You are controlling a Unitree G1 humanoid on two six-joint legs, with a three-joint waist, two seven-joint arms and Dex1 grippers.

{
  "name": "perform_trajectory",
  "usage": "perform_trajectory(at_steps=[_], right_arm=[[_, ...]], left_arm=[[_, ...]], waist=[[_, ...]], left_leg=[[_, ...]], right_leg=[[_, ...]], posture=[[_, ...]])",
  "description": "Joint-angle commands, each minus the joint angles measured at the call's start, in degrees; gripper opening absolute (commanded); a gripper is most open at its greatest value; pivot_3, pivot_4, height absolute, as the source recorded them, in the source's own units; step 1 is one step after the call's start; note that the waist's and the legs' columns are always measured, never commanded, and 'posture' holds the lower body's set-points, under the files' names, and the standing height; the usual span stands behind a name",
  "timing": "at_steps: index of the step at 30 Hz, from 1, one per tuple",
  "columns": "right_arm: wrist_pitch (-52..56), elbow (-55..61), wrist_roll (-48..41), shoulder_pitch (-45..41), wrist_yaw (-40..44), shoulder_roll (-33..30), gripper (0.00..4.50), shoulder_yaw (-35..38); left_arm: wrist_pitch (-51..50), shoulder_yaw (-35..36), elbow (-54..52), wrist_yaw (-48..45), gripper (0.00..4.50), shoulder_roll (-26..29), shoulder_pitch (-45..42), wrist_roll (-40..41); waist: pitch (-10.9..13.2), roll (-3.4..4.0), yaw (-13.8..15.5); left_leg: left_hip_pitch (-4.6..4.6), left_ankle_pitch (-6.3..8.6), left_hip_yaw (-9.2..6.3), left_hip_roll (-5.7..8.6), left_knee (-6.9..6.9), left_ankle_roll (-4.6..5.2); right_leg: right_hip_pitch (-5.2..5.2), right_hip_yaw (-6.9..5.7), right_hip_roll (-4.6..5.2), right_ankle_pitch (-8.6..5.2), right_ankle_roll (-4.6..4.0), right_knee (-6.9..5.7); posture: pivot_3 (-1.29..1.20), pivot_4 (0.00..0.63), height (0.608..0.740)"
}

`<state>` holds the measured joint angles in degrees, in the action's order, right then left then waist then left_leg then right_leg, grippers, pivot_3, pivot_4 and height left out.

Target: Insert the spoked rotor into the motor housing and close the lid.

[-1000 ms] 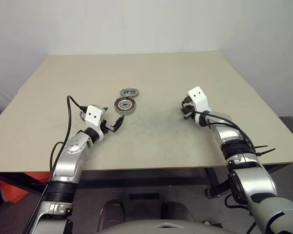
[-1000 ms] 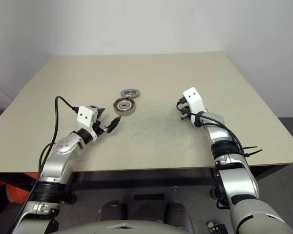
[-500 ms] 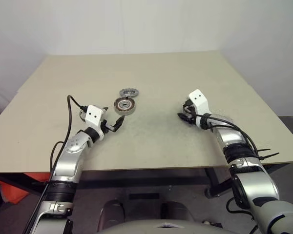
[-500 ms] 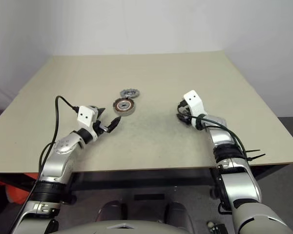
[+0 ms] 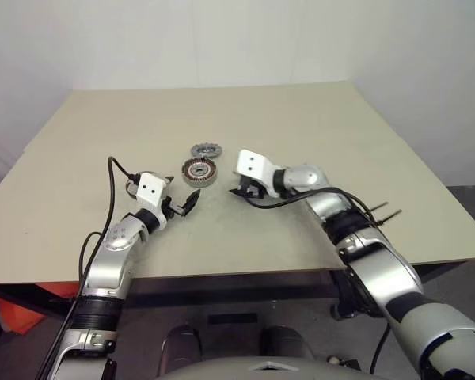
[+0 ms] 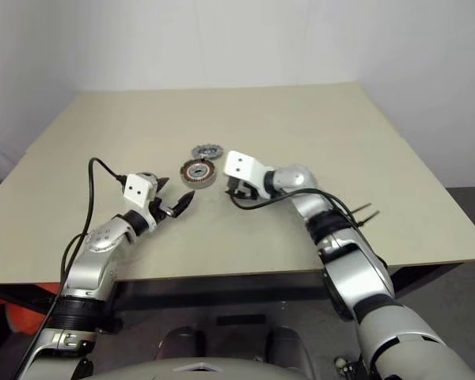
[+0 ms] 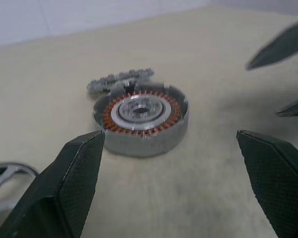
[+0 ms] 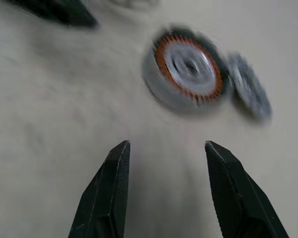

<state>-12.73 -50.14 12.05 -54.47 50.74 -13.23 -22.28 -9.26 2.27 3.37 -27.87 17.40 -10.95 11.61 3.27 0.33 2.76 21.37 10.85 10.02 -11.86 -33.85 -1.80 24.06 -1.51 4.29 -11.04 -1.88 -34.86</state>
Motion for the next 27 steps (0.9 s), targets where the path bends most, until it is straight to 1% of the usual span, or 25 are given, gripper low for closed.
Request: perform_trajectory(at_steps=[1,6,10,14,16,20,23,27], right_arm=[[-5.73,-8.09,2.22,-5.93,-1.88,3.59,2.65,-0.98],[-8.41,-17.11,4.56,-10.02,-4.58,8.52,2.65,-1.16],[-7.64,-21.71,5.49,-11.59,-7.03,11.28,2.65,-0.09],[-6.69,-24.28,7.23,-12.70,-11.54,12.72,2.65,-0.06],[-6.48,-24.51,6.81,-13.45,-11.74,12.66,2.65,0.92],[-7.25,-22.98,4.08,-14.78,-8.04,10.67,2.65,4.37],[-9.14,-18.43,1.40,-14.14,-3.71,4.95,2.65,7.43],[-8.17,-7.90,-2.02,-10.22,0.88,-3.19,2.65,10.58]], left_arm=[[0.26,1.73,-3.98,1.03,4.50,0.77,1.03,0.39],[-0.39,2.91,-7.36,2.50,4.50,0.92,4.48,0.56],[-1.00,3.74,-9.83,3.48,4.50,0.96,6.99,0.56],[-1.56,4.17,-11.54,4.24,4.50,1.00,8.41,0.54],[-1.78,4.38,-12.05,4.46,4.50,1.15,8.46,0.58],[-0.87,3.22,-10.67,3.39,4.50,3.58,5.71,-1.64],[1.01,0.55,-5.14,-0.46,4.50,7.89,-1.23,-4.70],[6.15,-4.28,4.80,-7.53,4.50,12.47,-10.12,-8.41]], waist=[[0.02,-0.02,-0.04],[0.04,-0.02,-0.33],[0.05,0.00,-0.35],[0.06,0.02,-0.38],[0.07,0.02,-0.33],[0.08,0.02,-0.24],[0.19,0.00,0.50],[0.21,-0.04,1.17]], left_leg=[[0.04,0.01,-0.01,-0.01,0.00,0.02],[0.19,0.06,-0.02,-0.02,0.00,0.09],[0.19,0.05,-0.03,-0.05,-0.01,0.08],[0.15,0.04,-0.03,-0.07,-0.05,0.06],[0.13,0.04,-0.03,-0.08,-0.05,0.06],[0.14,0.04,-0.03,-0.07,-0.06,0.06],[0.15,0.04,-0.05,-0.06,-0.10,0.06],[0.16,0.05,-0.04,-0.02,-0.36,0.07]], right_leg=[[0.02,0.00,0.01,0.00,0.00,0.01],[0.09,-0.02,0.01,-0.01,-0.03,0.06],[0.11,-0.05,0.01,-0.02,-0.05,0.01],[0.11,-0.05,0.00,-0.01,-0.06,-0.06],[0.10,-0.05,0.00,-0.01,-0.05,-0.09],[0.11,-0.04,0.00,-0.01,-0.05,-0.10],[0.08,-0.06,0.00,-0.01,-0.06,-0.13],[0.08,0.01,0.04,-0.01,-0.05,-0.31]], posture=[[0.00,0.000,0.740],[0.00,0.000,0.740],[0.00,0.000,0.740],[0.00,0.000,0.740],[0.00,0.000,0.740],[0.00,0.000,0.740],[0.00,0.000,0.740],[0.00,0.000,0.740]])
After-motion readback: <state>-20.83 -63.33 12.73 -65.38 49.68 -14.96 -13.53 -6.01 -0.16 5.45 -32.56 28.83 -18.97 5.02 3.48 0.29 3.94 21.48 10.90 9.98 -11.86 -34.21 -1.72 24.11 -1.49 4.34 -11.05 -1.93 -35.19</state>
